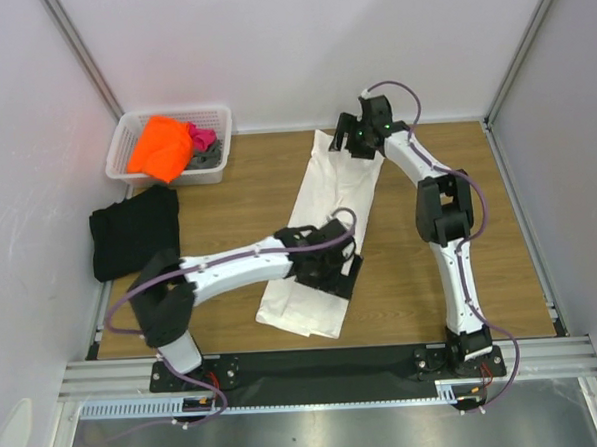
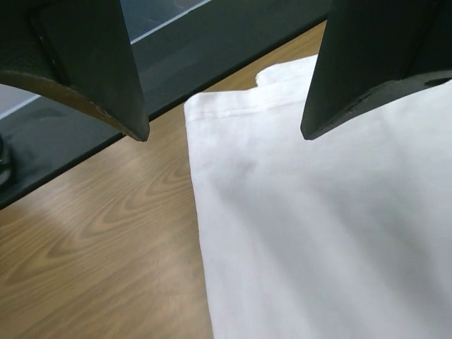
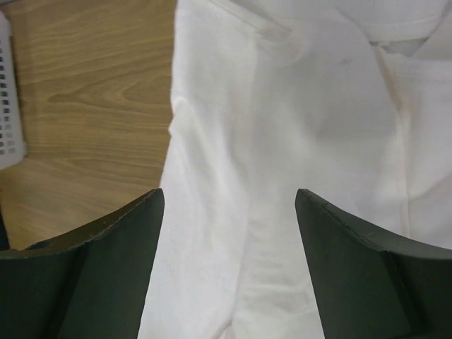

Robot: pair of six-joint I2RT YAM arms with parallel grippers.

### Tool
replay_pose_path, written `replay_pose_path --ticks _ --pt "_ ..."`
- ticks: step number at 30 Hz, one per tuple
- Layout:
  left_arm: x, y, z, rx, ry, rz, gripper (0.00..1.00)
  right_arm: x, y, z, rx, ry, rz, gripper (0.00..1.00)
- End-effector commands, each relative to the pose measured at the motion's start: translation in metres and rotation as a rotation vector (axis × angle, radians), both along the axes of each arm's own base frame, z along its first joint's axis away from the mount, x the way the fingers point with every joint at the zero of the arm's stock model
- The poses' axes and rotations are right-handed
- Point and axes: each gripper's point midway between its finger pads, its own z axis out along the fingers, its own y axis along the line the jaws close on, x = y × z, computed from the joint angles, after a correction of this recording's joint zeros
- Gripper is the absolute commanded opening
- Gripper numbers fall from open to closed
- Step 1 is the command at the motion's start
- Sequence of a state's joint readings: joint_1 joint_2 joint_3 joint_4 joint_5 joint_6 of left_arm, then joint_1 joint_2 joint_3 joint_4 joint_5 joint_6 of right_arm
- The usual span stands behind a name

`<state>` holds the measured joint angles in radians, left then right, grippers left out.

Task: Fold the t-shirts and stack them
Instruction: Fold the tshirt

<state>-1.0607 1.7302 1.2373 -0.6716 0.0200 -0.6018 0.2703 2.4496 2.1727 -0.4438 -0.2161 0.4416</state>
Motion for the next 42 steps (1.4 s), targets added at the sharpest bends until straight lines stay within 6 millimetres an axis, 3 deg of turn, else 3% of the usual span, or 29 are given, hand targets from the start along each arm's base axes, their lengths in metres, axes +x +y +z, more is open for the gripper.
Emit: replay_pose_path --ticks 1,2,3,4,5,6,8,9,12,14,18,29,33,36,37,42 --pt "0.034 0.024 0.066 -0.081 -0.163 0.12 0.96 -0.006 -0.009 0.107 0.012 -0.147 0.009 0.82" --pt "0.041 0.035 0.064 -0.076 -0.17 0.16 0.96 -0.01 -0.012 0.109 0.008 -0.14 0.0 0.82" --pt "0.04 0.048 0.051 -0.054 -0.158 0.194 0.96 -0.014 -0.014 0.118 0.005 -0.142 -0.01 0.82" --pt "0.04 0.056 0.046 -0.047 -0.154 0.217 0.96 -0.019 -0.017 0.114 -0.006 -0.123 -0.019 0.82" --pt "0.044 0.065 0.045 -0.052 -0.161 0.249 0.96 -0.025 -0.02 0.099 -0.017 -0.083 -0.028 0.82" --pt "0.042 0.073 0.033 -0.04 -0.155 0.261 0.96 -0.029 -0.021 0.097 -0.021 -0.078 -0.036 0.82" --pt "0.045 0.081 0.032 -0.041 -0.194 0.286 0.96 -0.036 -0.022 0.081 -0.033 -0.049 -0.04 0.82" --pt "0.044 0.084 0.025 -0.04 -0.2 0.296 0.96 -0.044 -0.023 0.059 -0.052 -0.006 -0.041 0.82" --pt "0.046 0.088 0.021 -0.069 -0.23 0.329 0.95 -0.05 -0.022 0.034 -0.096 0.02 -0.035 0.82" --pt "0.043 0.083 0.02 -0.107 -0.229 0.322 0.95 -0.053 -0.021 0.015 -0.118 0.053 -0.034 0.82" --pt "0.042 0.07 0.014 -0.142 -0.249 0.299 0.95 -0.053 -0.017 -0.005 -0.137 0.072 -0.03 0.82" --pt "0.019 0.052 -0.052 0.05 -0.153 0.226 0.94 -0.044 -0.004 -0.052 -0.18 0.113 -0.013 0.82" --pt "0.008 0.029 -0.051 0.011 -0.137 0.182 0.94 -0.035 0.005 -0.063 -0.185 0.103 0.01 0.82" --pt "-0.001 0.009 -0.046 -0.013 -0.133 0.13 0.94 -0.021 0.009 -0.058 -0.181 0.07 0.01 0.82" --pt "-0.005 0.005 -0.044 -0.005 -0.137 0.111 0.94 -0.021 0.013 -0.067 -0.177 0.082 0.017 0.82" --pt "-0.013 -0.004 -0.04 -0.005 -0.124 0.072 0.94 -0.015 0.036 -0.062 -0.149 0.051 0.065 0.82"
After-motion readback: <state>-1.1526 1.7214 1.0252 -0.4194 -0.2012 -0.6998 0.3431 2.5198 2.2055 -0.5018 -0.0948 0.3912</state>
